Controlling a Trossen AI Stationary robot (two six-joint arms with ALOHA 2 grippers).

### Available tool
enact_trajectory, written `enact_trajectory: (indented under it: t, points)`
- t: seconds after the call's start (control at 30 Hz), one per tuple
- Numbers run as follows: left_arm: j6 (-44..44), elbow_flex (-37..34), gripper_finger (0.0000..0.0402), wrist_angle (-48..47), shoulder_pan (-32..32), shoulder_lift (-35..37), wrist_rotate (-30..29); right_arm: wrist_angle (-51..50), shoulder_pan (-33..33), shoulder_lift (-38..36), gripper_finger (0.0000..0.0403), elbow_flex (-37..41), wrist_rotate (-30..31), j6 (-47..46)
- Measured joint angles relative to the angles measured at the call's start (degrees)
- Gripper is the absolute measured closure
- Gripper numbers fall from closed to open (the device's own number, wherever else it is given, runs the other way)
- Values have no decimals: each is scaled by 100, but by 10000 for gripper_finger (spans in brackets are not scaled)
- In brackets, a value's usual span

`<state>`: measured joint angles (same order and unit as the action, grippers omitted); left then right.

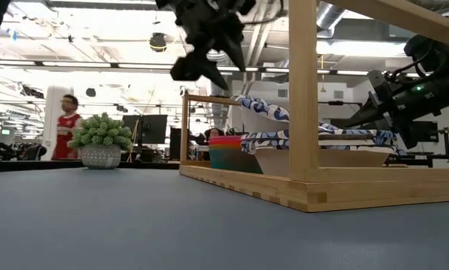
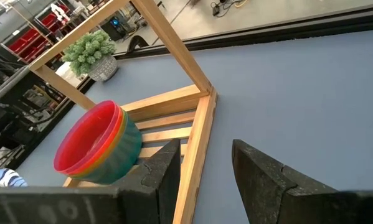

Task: Place and stack bowls onto a shelf
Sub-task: Stack the white blue bowl on top of the white blue bowl on the shelf, then return to Home Position

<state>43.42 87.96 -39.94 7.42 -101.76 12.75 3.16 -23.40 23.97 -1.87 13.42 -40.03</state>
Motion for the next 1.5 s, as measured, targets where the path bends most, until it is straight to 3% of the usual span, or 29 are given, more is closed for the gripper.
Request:
enact_trajectory:
  t: [0.17, 0.43, 0.6, 1.23, 1.5]
  points:
    - [-120, 2, 251, -19, -34, 231, -419, -49, 0, 2, 232, 0, 1, 0]
    - [-722, -7, 389, 348, -272, 102, -426, -101, -2, 2, 232, 0, 5, -2]
    - [-976, -112, 399, 628, -308, 11, -519, -105, -2, 2, 232, 0, 5, -1]
    - [-380, -1336, 401, 1997, -304, -70, -495, -105, -1, 0, 232, 0, 5, 2]
    - [-330, -1410, 401, 2104, -277, -5, -16, -31, -2, -1, 232, 0, -46, -2]
